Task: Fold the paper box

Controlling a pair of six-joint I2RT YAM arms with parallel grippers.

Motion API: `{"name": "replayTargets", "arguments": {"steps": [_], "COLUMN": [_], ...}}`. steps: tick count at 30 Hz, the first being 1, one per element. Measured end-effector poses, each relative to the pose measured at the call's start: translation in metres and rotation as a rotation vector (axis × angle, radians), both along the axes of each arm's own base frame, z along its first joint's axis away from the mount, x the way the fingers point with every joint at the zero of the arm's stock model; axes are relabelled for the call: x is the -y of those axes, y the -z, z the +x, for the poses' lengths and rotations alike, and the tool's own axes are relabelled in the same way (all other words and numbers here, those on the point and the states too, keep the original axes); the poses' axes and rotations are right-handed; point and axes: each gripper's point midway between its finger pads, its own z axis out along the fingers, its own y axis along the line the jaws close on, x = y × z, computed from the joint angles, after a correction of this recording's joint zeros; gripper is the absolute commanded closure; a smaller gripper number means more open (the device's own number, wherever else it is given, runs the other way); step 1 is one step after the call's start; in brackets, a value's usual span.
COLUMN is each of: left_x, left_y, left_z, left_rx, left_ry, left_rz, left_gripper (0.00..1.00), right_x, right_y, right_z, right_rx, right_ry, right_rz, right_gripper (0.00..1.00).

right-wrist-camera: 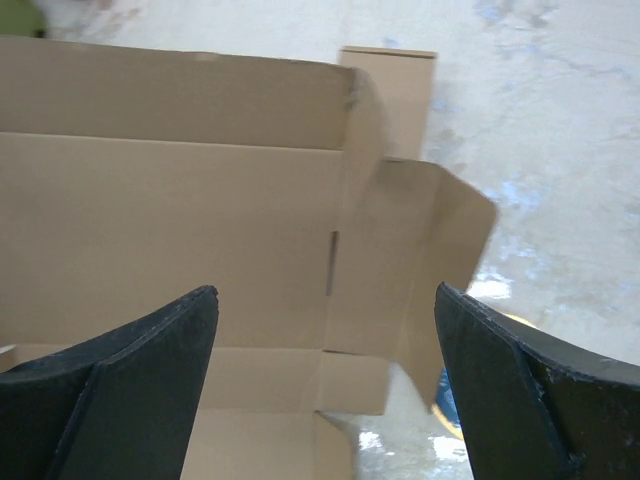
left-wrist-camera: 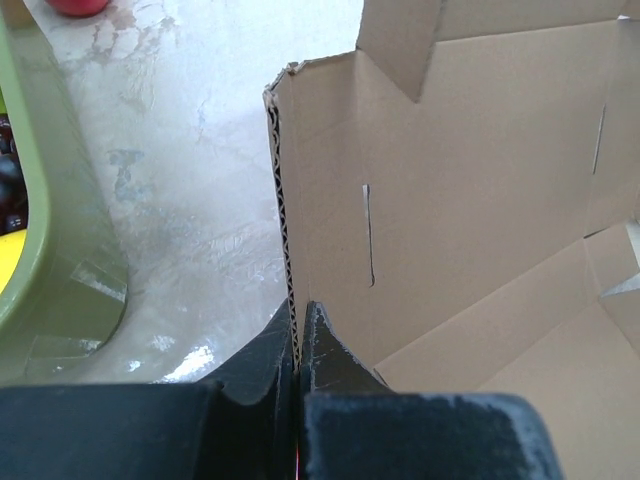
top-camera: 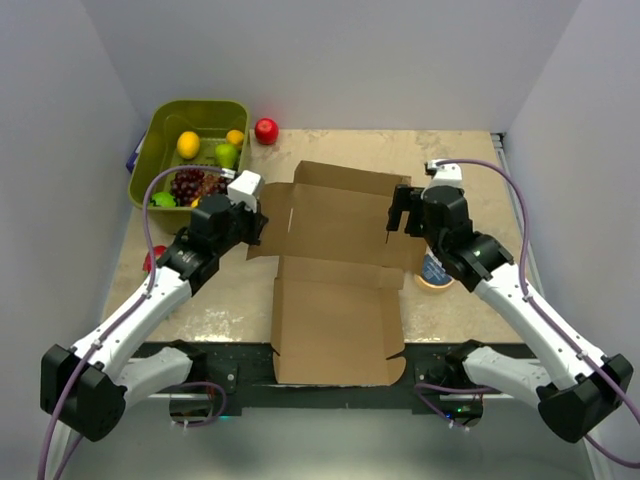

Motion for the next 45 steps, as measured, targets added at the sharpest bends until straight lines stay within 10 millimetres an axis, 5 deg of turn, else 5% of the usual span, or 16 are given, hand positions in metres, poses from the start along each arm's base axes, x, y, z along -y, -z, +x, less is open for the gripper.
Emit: {"name": "replayTargets", "arguments": {"steps": [12, 17, 22, 33, 40, 45], "left_x": [-0.015, -0.021, -0.022, -0.012, -0.006, -0.003], "left_y": [-0.02, -0.032, -0.036, -0.04, -0.043, -0.043], "left_z": [-0.003, -0.008, -0.009, -0.019, -0.024, -0.023], "left_rx": [0.075, 0.124, 0.144, 0.174, 0.194, 0.195], "left_ry": [-0.05, -0.061, -0.053, 0.029, 0.075, 0.086], "left_rz": [0.0, -0.007, 0.0, -0.029, -0.042, -0.045], "left_gripper": [1.0, 1.0, 1.0, 1.0, 1.0, 1.0], "right_x": [-0.094, -0.113, -0.097, -0.016, -0.014, -0.023], "right_y": [-0.067, -0.049, -0.031, -0.01, 0.01, -0.009], "right_z": [-0.012, 0.005, 0.025, 0.065, 0.074, 0.061], "right_rx": [0.055, -0.02, -0.051, -0.006, -0.052, -0.019], "right_ry": [-0.304, -0.308, -0.239, -0.031, -0.034, -0.074], "right_rz": [0.536, 0.575, 0.551, 0.486, 0.466, 0.551], "right_gripper": [0.01, 0.01, 0.01, 0.01, 0.01, 0.01]}}
